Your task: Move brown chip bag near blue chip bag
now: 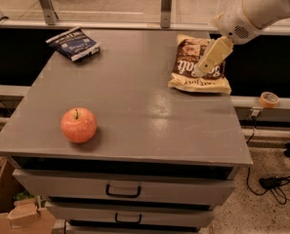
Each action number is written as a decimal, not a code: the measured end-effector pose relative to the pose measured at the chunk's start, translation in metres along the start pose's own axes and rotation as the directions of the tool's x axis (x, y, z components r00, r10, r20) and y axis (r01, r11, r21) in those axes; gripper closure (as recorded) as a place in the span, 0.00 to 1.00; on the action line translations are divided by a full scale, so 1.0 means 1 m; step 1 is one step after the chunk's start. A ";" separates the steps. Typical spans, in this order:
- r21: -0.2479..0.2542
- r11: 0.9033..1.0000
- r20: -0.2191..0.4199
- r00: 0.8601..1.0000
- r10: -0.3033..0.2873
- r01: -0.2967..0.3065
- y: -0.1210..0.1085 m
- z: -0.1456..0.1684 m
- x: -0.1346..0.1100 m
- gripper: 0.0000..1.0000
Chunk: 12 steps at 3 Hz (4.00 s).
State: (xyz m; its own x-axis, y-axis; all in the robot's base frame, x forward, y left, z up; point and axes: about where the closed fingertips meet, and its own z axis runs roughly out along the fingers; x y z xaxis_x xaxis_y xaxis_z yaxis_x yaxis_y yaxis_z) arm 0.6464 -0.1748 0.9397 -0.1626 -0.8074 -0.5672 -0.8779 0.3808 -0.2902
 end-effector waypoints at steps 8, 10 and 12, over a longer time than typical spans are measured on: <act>-0.078 0.986 0.206 0.965 0.164 -0.150 -0.021 0.075 -0.012 1.00; -0.108 0.977 0.219 0.955 0.202 -0.182 -0.008 0.081 -0.006 0.60; -0.044 0.949 0.290 0.905 0.310 -0.311 -0.004 0.062 0.012 0.13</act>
Offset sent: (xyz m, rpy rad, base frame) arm 0.1241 -0.0174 -0.0661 0.3565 0.0609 -0.3091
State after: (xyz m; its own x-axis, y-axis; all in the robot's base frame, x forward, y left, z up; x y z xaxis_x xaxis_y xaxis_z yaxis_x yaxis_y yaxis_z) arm 0.6766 -0.1579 0.8862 -0.2891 -0.4824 -0.8269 -0.8026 0.5929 -0.0652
